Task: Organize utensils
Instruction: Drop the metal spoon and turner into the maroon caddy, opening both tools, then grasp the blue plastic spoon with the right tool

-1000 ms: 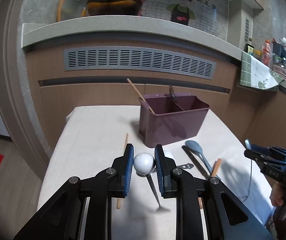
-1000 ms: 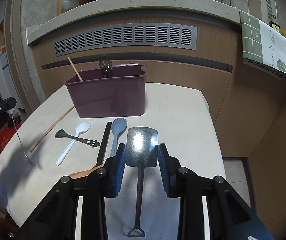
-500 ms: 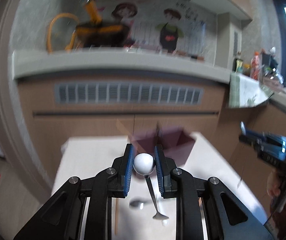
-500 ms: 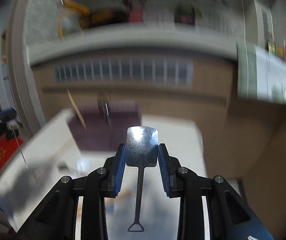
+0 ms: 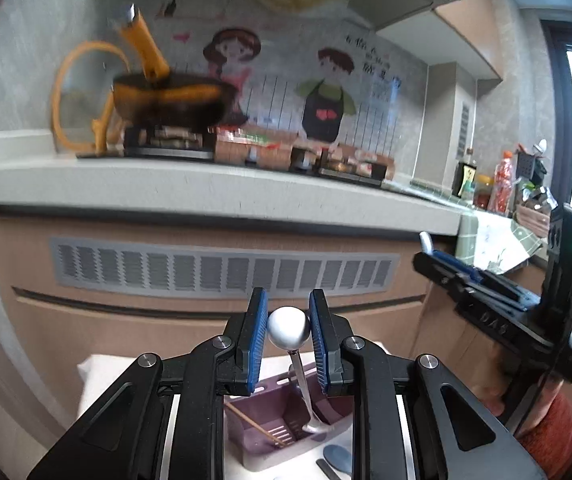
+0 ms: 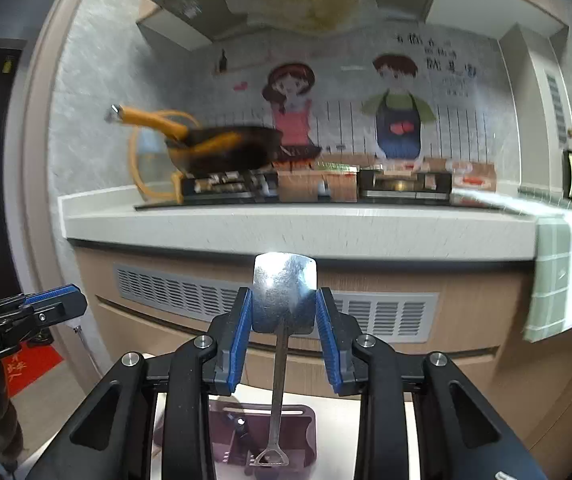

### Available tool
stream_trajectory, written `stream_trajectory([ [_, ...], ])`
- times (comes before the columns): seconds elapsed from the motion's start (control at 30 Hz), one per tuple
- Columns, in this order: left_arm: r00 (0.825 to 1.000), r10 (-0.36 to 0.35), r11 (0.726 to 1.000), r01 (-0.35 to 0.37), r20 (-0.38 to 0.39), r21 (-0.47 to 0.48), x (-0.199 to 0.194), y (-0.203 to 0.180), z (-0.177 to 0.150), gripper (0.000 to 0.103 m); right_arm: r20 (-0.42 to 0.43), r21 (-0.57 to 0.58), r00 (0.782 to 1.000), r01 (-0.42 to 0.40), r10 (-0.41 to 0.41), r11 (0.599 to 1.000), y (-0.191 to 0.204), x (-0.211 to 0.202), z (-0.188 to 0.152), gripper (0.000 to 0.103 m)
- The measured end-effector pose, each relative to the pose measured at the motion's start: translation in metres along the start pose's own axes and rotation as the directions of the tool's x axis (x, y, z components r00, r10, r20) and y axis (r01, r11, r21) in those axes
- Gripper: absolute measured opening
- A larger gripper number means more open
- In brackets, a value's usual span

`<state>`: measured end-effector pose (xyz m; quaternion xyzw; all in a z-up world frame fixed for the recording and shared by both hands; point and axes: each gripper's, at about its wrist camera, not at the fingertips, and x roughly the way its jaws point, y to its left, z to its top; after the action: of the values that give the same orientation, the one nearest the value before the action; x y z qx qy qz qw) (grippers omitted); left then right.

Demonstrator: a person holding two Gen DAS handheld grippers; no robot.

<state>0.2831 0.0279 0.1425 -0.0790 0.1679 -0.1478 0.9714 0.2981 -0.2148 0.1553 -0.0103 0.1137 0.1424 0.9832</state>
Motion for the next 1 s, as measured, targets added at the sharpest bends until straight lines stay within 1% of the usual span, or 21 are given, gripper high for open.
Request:
stream_trajectory([
  [0.07, 0.999, -0.004, 1.000, 0.004, -0.034, -0.016, 0.025, 0.007, -0.005, 0.022, -0.036, 0.023, 0.999, -0.001, 0.002, 1.000, -0.001, 0.030, -0.013, 0.029],
  [0.13, 0.998, -0.015, 0.999, 0.013, -0.055, -0.035, 0.041, 0.013, -0.013, 0.021, -0.073, 0.041, 0.997, -0.006, 0.009, 0.999, -0.004, 0.054, -0.026, 0.029],
  [0.27, 0.993, -0.037, 0.998, 0.031, -0.109, -0.053, 0.073, 0.021, -0.032, 0.021, -0.162, 0.042, 0.987, 0.010, -0.003, 0.999, -0.009, 0.091, -0.058, 0.029],
  [0.33, 0.989, -0.048, 0.997, 0.040, -0.140, -0.062, 0.086, 0.024, -0.043, 0.022, -0.225, 0.028, 0.974, 0.008, -0.001, 1.000, -0.009, 0.104, -0.075, 0.029],
  [0.37, 0.985, -0.067, 0.996, 0.055, -0.159, -0.077, 0.092, 0.027, -0.048, 0.024, -0.272, 0.018, 0.962, -0.008, 0.013, 1.000, -0.009, 0.111, -0.083, 0.029],
  [0.4, 0.981, -0.086, 0.993, 0.070, -0.176, -0.097, 0.096, 0.030, -0.053, 0.025, -0.307, 0.024, 0.951, -0.039, 0.044, 0.999, -0.011, 0.117, -0.091, 0.030],
  [0.47, 0.976, -0.105, 0.987, 0.079, -0.189, -0.140, 0.098, 0.037, -0.060, 0.036, -0.355, 0.059, 0.928, -0.093, 0.108, 0.994, -0.014, 0.123, -0.102, 0.030],
  [0.53, 0.979, -0.103, 0.983, 0.073, -0.178, -0.168, 0.091, 0.044, -0.064, 0.041, -0.368, 0.068, 0.922, -0.101, 0.119, 0.993, -0.015, 0.121, -0.107, 0.030],
  [0.57, 0.981, -0.095, 0.982, 0.065, -0.168, -0.176, 0.085, 0.047, -0.066, 0.043, -0.363, 0.058, 0.926, -0.091, 0.106, 0.994, -0.015, 0.117, -0.108, 0.030],
  [0.67, 0.988, -0.053, 0.982, 0.025, -0.146, -0.187, 0.064, 0.055, -0.072, 0.047, -0.305, -0.021, 0.952, -0.025, 0.017, 0.999, -0.008, 0.095, -0.101, 0.030],
  [0.77, 0.988, -0.007, 0.982, -0.023, -0.154, -0.190, 0.041, 0.063, -0.086, 0.047, -0.251, -0.063, 0.967, 0.030, -0.045, 0.998, -0.002, 0.067, -0.093, 0.030],
  [0.83, 0.983, 0.033, 0.980, -0.067, -0.180, -0.186, 0.028, 0.067, -0.102, 0.047, -0.242, -0.076, 0.968, 0.051, -0.068, 0.996, -0.001, 0.055, -0.087, 0.030],
  [0.87, 0.978, 0.065, 0.978, -0.101, -0.198, -0.182, 0.020, 0.069, -0.115, 0.047, -0.249, -0.088, 0.965, 0.064, -0.084, 0.994, 0.002, 0.048, -0.089, 0.030],
  [0.93, 0.968, 0.103, 0.975, -0.144, -0.231, -0.171, 0.010, 0.067, -0.132, 0.047, -0.276, -0.105, 0.955, 0.078, -0.105, 0.991, 0.006, 0.037, -0.093, 0.030],
  [1.0, 0.956, 0.111, 0.972, -0.161, -0.271, -0.171, -0.001, 0.064, -0.154, 0.047, -0.304, -0.118, 0.948, 0.063, -0.097, 0.991, 0.009, 0.019, -0.104, 0.030],
])
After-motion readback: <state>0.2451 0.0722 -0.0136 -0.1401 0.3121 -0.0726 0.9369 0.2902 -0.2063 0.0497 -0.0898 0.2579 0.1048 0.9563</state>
